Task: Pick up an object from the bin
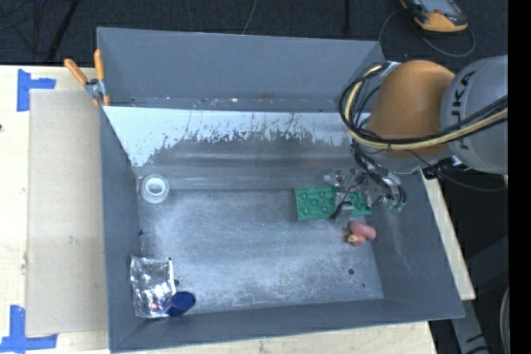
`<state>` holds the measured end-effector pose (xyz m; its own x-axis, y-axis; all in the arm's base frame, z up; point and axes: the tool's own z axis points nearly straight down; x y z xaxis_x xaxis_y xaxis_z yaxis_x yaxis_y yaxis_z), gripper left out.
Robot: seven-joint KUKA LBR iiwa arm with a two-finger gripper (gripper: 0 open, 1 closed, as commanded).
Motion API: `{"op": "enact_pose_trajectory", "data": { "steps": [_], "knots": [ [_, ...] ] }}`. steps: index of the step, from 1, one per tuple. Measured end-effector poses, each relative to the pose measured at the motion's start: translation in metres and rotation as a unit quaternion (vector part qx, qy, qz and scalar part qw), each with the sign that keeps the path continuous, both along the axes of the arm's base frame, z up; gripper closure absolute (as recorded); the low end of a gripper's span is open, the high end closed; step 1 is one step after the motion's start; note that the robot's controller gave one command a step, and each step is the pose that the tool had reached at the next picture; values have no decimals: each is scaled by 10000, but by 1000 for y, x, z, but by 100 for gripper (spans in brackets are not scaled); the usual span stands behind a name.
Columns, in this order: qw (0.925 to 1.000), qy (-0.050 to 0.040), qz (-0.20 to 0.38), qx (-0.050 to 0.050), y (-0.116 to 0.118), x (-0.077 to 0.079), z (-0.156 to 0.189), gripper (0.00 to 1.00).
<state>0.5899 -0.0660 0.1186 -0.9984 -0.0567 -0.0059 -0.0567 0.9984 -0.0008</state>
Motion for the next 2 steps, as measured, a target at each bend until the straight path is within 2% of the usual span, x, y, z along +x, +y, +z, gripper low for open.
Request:
{"op": "enact_pose_trajectory", "data": {
  "steps": [1, 2],
  "knots": [
    [10000, 17, 9, 2, 0, 1, 10, 100],
    [10000, -3, 15, -1, 1, 2, 60, 100]
  ]
}}
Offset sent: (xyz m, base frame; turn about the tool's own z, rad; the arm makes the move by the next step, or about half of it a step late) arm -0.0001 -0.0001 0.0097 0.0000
